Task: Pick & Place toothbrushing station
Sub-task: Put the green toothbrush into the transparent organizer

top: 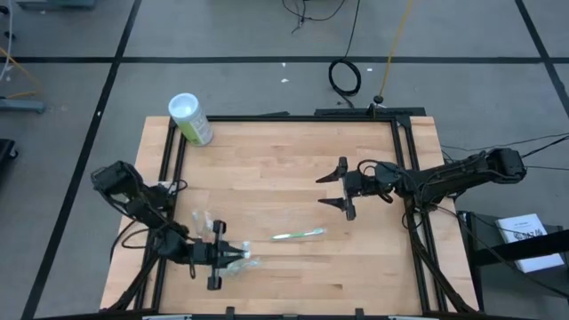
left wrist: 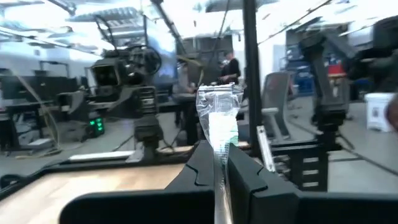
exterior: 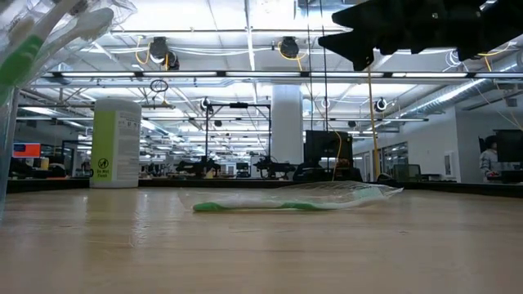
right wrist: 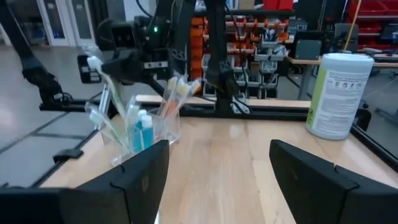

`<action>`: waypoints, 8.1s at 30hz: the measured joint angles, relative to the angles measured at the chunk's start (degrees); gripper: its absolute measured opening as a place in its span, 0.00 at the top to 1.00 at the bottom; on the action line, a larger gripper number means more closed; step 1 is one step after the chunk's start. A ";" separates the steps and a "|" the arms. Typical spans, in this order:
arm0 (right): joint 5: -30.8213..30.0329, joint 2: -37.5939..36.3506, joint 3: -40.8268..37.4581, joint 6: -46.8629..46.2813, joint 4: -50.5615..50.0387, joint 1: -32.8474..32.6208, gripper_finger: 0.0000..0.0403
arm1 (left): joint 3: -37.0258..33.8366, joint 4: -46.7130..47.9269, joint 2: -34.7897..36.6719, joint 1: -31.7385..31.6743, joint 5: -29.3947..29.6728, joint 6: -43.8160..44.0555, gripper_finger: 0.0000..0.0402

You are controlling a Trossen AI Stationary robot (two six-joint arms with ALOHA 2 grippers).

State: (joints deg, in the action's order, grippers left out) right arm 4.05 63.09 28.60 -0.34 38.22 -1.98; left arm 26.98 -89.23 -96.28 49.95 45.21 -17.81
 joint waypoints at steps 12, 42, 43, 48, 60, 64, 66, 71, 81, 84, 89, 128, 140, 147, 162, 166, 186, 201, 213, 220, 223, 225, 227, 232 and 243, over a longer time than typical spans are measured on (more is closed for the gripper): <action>0.00 0.00 0.00 -0.53 0.54 0.00 0.33 | -0.04 1.48 -0.16 -3.15 -9.98 7.55 0.95; 0.48 0.02 0.00 -1.12 -1.91 -1.33 0.33 | 2.60 0.38 1.39 -6.03 -19.16 6.78 0.54; 0.48 0.02 0.00 -1.10 -1.93 -1.88 0.33 | 3.58 2.14 1.67 -6.37 -19.96 7.59 0.54; 0.46 2.34 0.02 -0.79 3.56 -7.41 0.33 | 10.01 17.16 1.51 -7.98 -21.21 6.64 0.54; 0.13 7.99 0.02 2.98 11.34 -13.68 0.33 | 31.17 73.43 4.02 -14.54 -28.70 28.57 0.54; 0.16 7.93 0.02 1.91 11.32 -13.84 0.33 | 37.25 88.75 4.12 -15.50 -27.54 31.17 0.54; 0.17 7.93 0.02 1.92 11.30 -13.92 0.33 | 38.04 92.42 4.09 -15.38 -24.22 31.71 0.54; 0.20 7.93 0.02 1.46 11.01 -13.94 0.33 | 38.10 93.79 4.06 -15.07 -23.33 32.08 0.54; 0.20 7.93 0.02 1.46 11.01 -13.94 0.33 | 38.10 88.56 4.68 -13.00 -26.36 27.63 0.54; 0.20 7.93 0.02 1.44 10.99 -13.92 0.33 | 38.09 90.24 3.67 -13.05 -25.98 29.14 0.54; 0.20 7.93 0.02 1.44 10.90 -13.92 0.33 | 38.05 92.27 1.87 -14.12 -25.71 31.92 0.54; 0.22 7.89 0.02 1.05 10.22 -13.92 0.33 | 38.03 94.16 2.45 -16.17 -22.66 28.93 0.54; 0.24 7.89 0.02 1.05 9.96 -13.92 0.33 | 37.99 91.94 4.30 -15.20 -23.85 25.61 0.54; 0.45 6.72 -0.02 1.06 9.45 -14.04 0.33 | 38.03 81.65 6.16 -16.80 -23.74 19.71 0.54; -0.55 -7.29 0.00 4.69 1.14 -16.21 0.33 | 38.05 79.70 -7.03 -33.26 -40.89 25.67 0.54; -4.12 -7.16 0.00 4.65 -1.35 -16.26 0.33 | 38.06 78.91 -11.15 -33.70 -44.97 25.53 0.54; -5.92 -5.97 0.00 5.57 -2.11 -16.24 0.33 | 40.37 83.48 -18.76 -36.15 -35.89 24.34 0.54; -5.92 -5.99 0.04 5.59 -1.70 -16.24 0.33 | 48.42 80.68 -26.66 -39.06 -40.51 23.23 0.54; -5.90 -5.95 0.00 5.68 -2.00 -16.22 0.33 | 49.92 79.24 -30.74 -39.02 -40.74 26.55 0.54; -5.92 -5.97 0.00 5.66 -2.06 -16.11 0.33 | 52.48 80.94 -32.56 -38.65 -40.53 25.58 0.66; -5.95 -5.97 0.00 5.68 -2.19 -16.11 0.33 | 52.48 81.37 -32.03 -38.80 -40.55 25.52 0.79; -5.95 -5.97 0.00 5.76 -2.28 -16.11 0.33 | 52.41 81.69 -31.31 -38.81 -40.60 25.48 0.88; -5.97 -6.04 0.00 6.12 -2.28 -16.11 0.33 | 52.41 81.97 -30.88 -38.91 -41.14 25.50 0.96; -6.84 -7.72 0.00 8.77 -2.41 -16.11 0.33 | 52.24 85.35 -26.02 -38.34 -40.75 23.86 0.96; -20.18 -14.22 0.02 13.52 -5.90 -16.11 0.33 | 43.65 85.11 -1.73 -32.35 -38.92 19.36 0.99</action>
State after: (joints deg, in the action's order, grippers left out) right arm -16.13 48.87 28.62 13.18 32.33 -18.09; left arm 70.64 -4.11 -98.02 17.60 6.29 1.55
